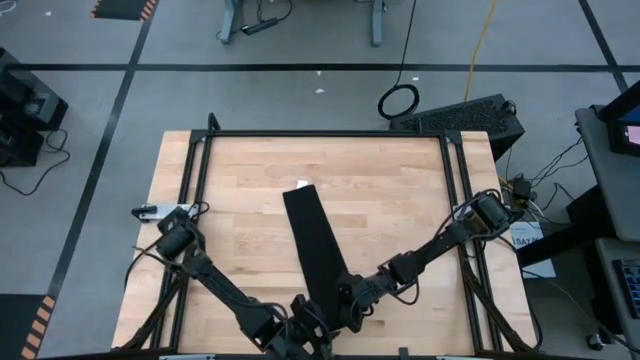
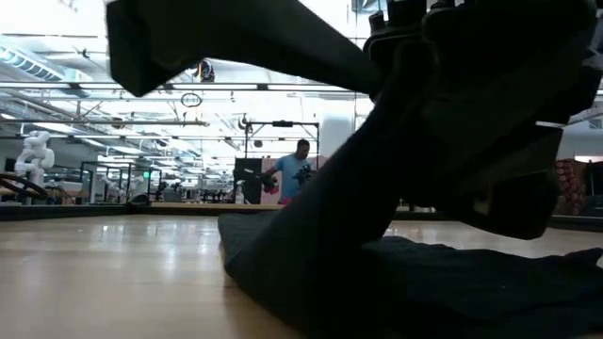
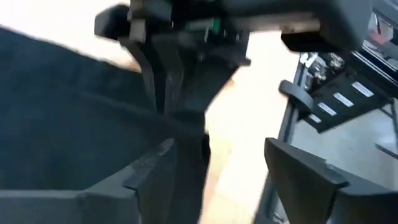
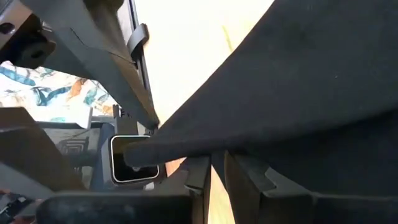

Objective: Roll napkin
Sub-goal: Fold the black napkin

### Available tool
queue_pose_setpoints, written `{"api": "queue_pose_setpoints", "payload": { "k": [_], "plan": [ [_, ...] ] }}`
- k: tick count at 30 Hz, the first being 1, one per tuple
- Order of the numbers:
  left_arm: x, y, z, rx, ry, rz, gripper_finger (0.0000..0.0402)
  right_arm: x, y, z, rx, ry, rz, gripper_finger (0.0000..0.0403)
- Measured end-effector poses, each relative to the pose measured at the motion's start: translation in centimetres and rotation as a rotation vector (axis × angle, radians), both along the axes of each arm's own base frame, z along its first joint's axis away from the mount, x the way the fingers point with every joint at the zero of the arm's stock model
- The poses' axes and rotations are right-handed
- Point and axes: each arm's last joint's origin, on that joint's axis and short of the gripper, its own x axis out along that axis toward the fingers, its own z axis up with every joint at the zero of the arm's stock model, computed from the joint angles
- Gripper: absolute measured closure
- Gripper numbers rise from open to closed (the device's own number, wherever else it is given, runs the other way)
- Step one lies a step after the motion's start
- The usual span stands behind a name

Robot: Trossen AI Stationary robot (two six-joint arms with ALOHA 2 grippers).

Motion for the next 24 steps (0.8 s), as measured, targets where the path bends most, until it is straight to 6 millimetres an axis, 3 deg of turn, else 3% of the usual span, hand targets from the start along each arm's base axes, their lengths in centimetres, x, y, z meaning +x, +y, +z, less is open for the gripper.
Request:
{"api": "queue_pose_setpoints", "payload": {
  "k": [8, 22, 24],
  "plan": [
    [0.7, 1.2, -0.7, 0.017, 0.076, -0.019, 0.0166, 0.0, 0.0, 0.0, 0.003, 0.006, 0.019, 0.0367],
    [1.4, 2.6, -1.1, -0.015, 0.154, -0.035, 0.0384, 0.5, -0.9, 0.0, 0.002, 0.006, -0.008, 0.0367],
    [1.1, 2.9, -1.3, -0.009, 0.190, -0.014, 0.0393, 0.4, -0.9, -0.1, 0.000, 0.011, -0.009, 0.0367]
  ]
}}
